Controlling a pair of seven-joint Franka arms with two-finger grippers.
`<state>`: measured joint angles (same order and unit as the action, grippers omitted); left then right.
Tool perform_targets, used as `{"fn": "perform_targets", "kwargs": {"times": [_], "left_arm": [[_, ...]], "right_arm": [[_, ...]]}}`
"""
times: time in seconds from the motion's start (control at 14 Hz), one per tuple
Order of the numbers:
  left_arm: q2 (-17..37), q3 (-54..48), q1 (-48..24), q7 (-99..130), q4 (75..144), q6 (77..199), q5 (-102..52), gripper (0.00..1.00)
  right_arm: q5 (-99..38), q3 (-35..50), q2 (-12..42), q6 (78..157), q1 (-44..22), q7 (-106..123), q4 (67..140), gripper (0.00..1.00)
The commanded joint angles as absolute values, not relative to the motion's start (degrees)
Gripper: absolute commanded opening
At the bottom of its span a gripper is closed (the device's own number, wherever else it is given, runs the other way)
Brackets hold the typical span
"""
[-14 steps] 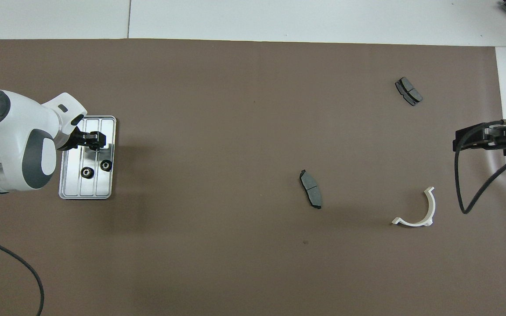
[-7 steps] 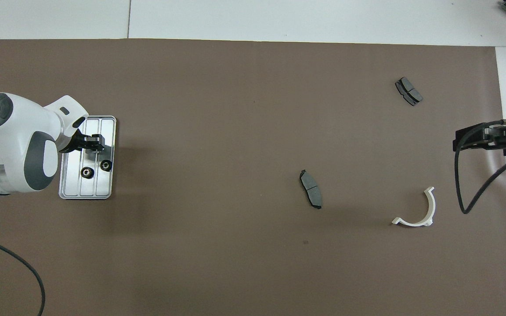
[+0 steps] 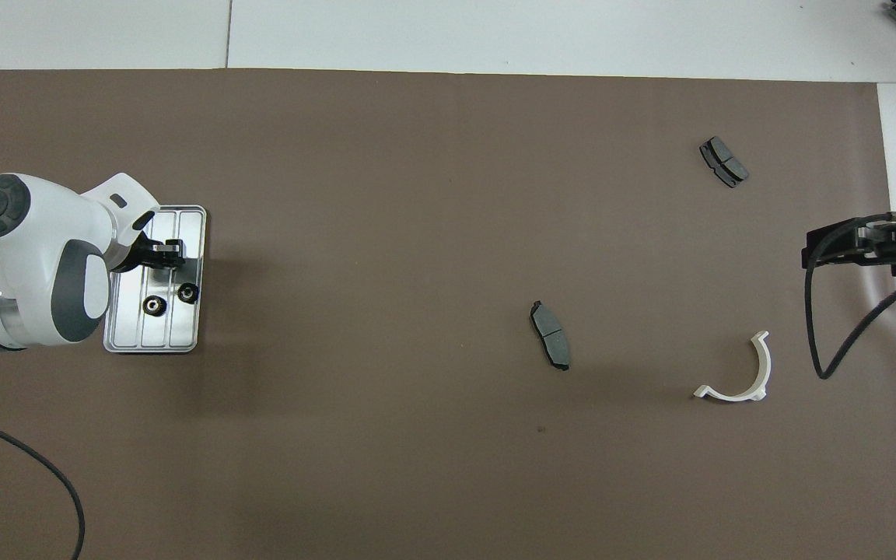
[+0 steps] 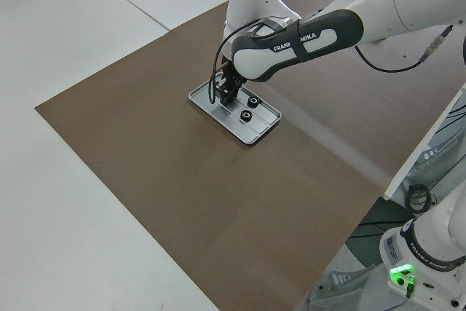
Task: Place bearing gear from tray to pile
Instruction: 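Lower the left gripper onto a black gear on the metal tray and grasp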
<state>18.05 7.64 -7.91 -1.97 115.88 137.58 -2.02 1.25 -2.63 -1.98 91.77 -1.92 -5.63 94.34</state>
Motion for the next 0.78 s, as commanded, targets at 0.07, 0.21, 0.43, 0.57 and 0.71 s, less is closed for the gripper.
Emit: {"fn": "perform_targets", "kwargs": {"times": [0.07,0.21,0.43,0.57,0.71], "left_arm": [[18.9,7.9,-8.3,-1.9,116.3,139.8,-3.0,0.27],[19.2,7.9,-8.3,-1.9,116.3,139.8,-3.0,0.19],[19.2,7.9,-8.3,-2.0,116.0,139.8,-3.0,0.04],[19.4,7.7,-8.3,-1.8,114.6,138.9,-3.0,0.0],[20.9,6.9,-8.8,-1.2,108.8,134.0,-4.1,0.0]], "right_arm": [[0.2,-2.5,-3.0,91.2,-1.5,-3.8,95.2,1.0],[0.1,-2.5,-3.1,91.2,-1.5,-3.8,95.2,1.0],[0.2,-2.5,-3.0,91.2,-1.5,-3.8,95.2,1.0],[0.2,-2.5,-3.0,91.2,-1.5,-3.8,95.2,1.0],[0.2,-2.5,-3.1,91.2,-1.5,-3.9,95.2,1.0]]}}
